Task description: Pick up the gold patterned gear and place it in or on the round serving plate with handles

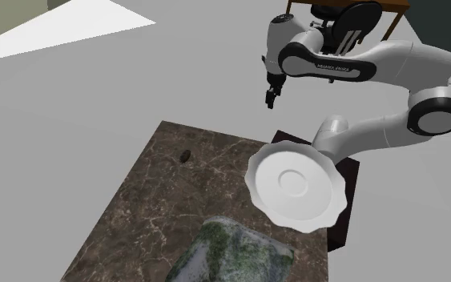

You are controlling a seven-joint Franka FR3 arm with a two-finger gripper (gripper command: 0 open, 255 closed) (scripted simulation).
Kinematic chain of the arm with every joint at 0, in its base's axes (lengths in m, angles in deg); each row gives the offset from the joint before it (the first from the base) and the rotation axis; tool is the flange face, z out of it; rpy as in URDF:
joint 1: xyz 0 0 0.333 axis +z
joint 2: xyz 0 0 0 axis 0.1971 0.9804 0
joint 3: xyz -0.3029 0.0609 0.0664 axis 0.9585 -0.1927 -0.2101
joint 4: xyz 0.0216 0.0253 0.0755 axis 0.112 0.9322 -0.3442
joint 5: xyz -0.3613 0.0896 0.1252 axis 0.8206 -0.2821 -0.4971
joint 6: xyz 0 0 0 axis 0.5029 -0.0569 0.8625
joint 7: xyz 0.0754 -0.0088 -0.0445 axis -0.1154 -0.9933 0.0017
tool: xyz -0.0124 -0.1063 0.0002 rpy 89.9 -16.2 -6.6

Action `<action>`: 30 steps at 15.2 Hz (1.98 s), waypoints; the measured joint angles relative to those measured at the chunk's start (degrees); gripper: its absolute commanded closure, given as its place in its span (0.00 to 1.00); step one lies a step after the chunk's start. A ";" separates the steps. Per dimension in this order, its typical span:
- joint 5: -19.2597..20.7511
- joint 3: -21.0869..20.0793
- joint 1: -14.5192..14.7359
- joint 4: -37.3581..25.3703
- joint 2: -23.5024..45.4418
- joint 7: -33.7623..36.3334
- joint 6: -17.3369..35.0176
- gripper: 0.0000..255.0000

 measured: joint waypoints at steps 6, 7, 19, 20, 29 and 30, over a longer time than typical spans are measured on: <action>-4.16 -4.80 2.05 -2.59 2.19 5.48 0.05 0.00; -5.09 -5.89 2.50 -3.39 2.64 6.76 -0.17 0.00; -13.02 -18.88 6.26 -16.45 14.38 22.68 1.31 0.00; -13.25 -19.93 6.37 -18.13 15.88 24.01 1.38 0.00; -12.12 -29.74 7.52 -35.15 30.89 37.29 1.48 0.00; -11.39 -30.81 7.66 -37.54 33.09 38.84 1.37 0.00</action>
